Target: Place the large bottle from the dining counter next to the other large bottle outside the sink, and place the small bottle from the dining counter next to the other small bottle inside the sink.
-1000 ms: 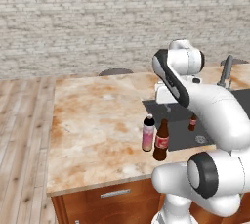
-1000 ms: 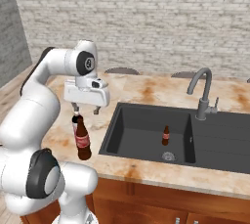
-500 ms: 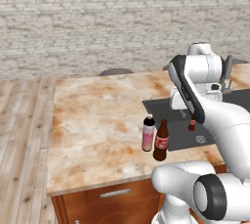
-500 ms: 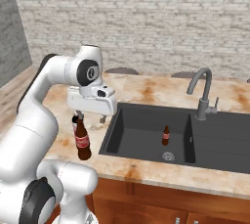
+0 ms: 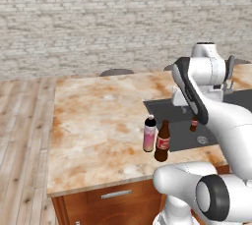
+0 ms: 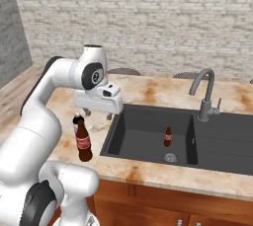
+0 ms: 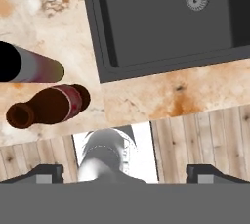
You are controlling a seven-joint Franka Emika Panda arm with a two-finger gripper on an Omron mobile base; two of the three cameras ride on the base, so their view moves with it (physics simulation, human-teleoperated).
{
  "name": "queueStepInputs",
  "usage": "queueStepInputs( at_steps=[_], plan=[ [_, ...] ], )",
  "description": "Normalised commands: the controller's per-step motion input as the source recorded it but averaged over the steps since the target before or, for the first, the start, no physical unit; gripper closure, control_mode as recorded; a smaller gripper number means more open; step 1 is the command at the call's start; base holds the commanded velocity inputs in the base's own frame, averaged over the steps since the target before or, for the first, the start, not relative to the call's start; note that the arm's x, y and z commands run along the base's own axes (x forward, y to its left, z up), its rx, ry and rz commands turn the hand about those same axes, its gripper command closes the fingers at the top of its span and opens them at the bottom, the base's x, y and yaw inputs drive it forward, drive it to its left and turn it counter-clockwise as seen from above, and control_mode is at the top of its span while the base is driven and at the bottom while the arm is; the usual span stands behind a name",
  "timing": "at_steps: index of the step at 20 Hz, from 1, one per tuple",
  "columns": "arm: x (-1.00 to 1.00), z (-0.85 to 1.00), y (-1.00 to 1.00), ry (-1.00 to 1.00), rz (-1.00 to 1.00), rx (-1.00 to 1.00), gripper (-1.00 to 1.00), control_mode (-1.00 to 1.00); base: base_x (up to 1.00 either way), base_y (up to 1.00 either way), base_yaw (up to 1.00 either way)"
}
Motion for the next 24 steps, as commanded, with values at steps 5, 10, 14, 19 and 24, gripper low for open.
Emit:
queueStepInputs(
  at_steps=[5, 10, 14, 19, 24],
  plan=[
    [0.0, 0.12, -0.2, -0.11, 0.02, 0.0, -1.0, -1.0, 0.0, 0.0, 0.0],
    [0.0, 0.05, -0.22, -0.17, 0.04, 0.0, -1.0, -1.0, 0.0, 0.0, 0.0],
    [0.0, 0.0, -0.16, -0.15, 0.04, 0.0, -1.0, -1.0, 0.0, 0.0, 0.0],
    [-0.03, 0.0, -0.03, -0.07, 0.02, 0.0, -1.0, -1.0, 0.0, 0.0, 0.0],
    [0.0, 0.0, 0.0, 0.0, 0.0, 0.0, -1.0, -1.0, 0.0, 0.0, 0.0]
  ],
)
